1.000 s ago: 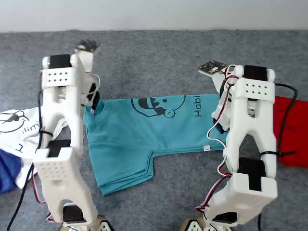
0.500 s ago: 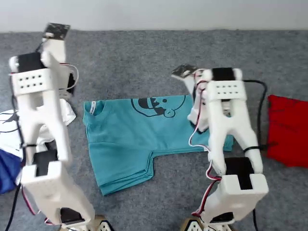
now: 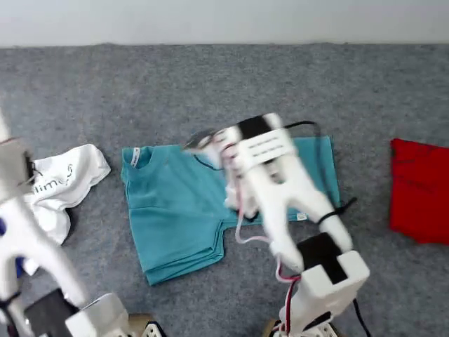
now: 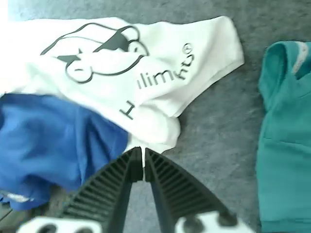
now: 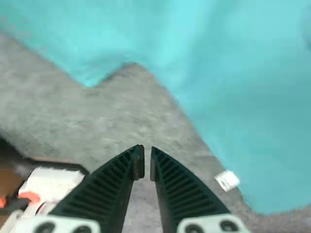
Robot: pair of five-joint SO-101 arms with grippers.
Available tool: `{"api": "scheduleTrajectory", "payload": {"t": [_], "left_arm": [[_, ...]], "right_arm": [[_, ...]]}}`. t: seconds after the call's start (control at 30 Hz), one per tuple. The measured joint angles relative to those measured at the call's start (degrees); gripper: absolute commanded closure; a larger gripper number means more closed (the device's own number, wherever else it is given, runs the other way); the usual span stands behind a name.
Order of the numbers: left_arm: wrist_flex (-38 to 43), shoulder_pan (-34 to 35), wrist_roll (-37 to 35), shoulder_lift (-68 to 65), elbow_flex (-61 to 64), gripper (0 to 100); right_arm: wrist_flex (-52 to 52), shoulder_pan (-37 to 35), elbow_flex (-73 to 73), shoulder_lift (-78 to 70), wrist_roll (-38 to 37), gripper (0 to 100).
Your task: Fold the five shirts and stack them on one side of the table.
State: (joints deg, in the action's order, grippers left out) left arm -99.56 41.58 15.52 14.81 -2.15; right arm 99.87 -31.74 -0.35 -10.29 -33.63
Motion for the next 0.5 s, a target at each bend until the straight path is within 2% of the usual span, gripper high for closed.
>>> {"api": "scheduleTrajectory", "payload": {"t": [0.17,0.3,0.5], "left_arm": [[0.00,9.93,4.40,4.13,4.66,99],[-0.09,14.77,6.59,6.07,5.80,99],[-0.09,16.97,7.12,6.24,5.80,99]], "right_arm": [[-0.18,-11.87,0.09,2.46,2.29,77.3],[-2.37,-21.01,3.34,3.52,5.71,76.5],[-13.80,-31.30,12.31,3.52,6.68,76.4]]}}
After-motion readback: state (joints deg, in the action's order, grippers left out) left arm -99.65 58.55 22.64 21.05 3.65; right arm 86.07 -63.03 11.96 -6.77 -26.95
